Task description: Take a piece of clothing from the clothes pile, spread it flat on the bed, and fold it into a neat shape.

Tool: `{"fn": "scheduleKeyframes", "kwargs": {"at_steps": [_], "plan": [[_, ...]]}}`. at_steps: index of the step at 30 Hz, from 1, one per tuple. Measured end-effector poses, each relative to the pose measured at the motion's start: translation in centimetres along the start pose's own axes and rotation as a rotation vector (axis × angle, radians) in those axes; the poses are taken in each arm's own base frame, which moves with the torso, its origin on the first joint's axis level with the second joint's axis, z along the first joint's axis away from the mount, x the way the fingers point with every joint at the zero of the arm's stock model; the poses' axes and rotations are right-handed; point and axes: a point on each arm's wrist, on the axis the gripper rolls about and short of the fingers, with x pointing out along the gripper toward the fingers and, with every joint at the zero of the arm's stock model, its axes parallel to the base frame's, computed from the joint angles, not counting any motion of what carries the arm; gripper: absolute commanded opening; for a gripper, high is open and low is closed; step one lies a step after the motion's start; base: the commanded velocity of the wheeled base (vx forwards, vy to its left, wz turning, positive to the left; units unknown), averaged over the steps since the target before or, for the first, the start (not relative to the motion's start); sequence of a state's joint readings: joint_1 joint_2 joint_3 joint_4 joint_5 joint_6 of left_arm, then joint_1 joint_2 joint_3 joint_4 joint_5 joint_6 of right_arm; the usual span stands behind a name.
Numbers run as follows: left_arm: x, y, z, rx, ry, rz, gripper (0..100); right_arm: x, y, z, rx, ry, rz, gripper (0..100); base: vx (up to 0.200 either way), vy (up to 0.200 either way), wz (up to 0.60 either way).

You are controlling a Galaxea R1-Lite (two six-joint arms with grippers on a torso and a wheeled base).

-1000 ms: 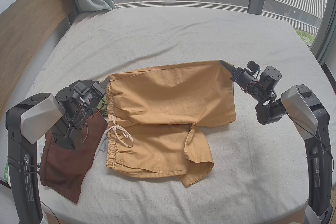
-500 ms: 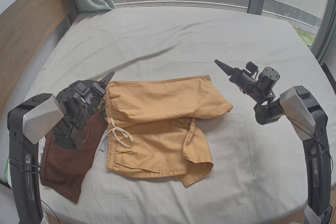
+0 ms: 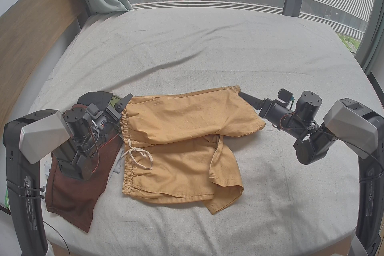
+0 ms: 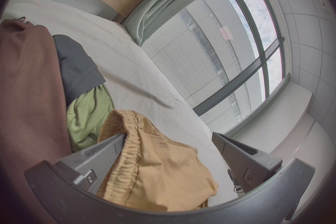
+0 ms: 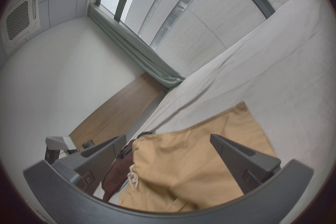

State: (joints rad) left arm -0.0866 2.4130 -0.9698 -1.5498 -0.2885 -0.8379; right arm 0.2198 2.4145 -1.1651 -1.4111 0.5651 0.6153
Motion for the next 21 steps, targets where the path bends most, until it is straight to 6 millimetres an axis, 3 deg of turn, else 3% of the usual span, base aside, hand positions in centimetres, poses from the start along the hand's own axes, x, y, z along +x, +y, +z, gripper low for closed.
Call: {"fn": "scheduleKeyframes", "kwargs": {"at_steps": [11,21], "plan": [[-4.7,-1.7,-0.1,0.128,0.091,0.069,100,-3.4,7.2,-5.4,-0.022,0.219,0.046,100,0.0,0.0,0.0],[-6.0,-3.0,0.1,0.239,0.108,0.056,100,-5.5,10.4,-8.6,-0.055,0.351,0.089,100,0.0,0.0,0.0]]}}
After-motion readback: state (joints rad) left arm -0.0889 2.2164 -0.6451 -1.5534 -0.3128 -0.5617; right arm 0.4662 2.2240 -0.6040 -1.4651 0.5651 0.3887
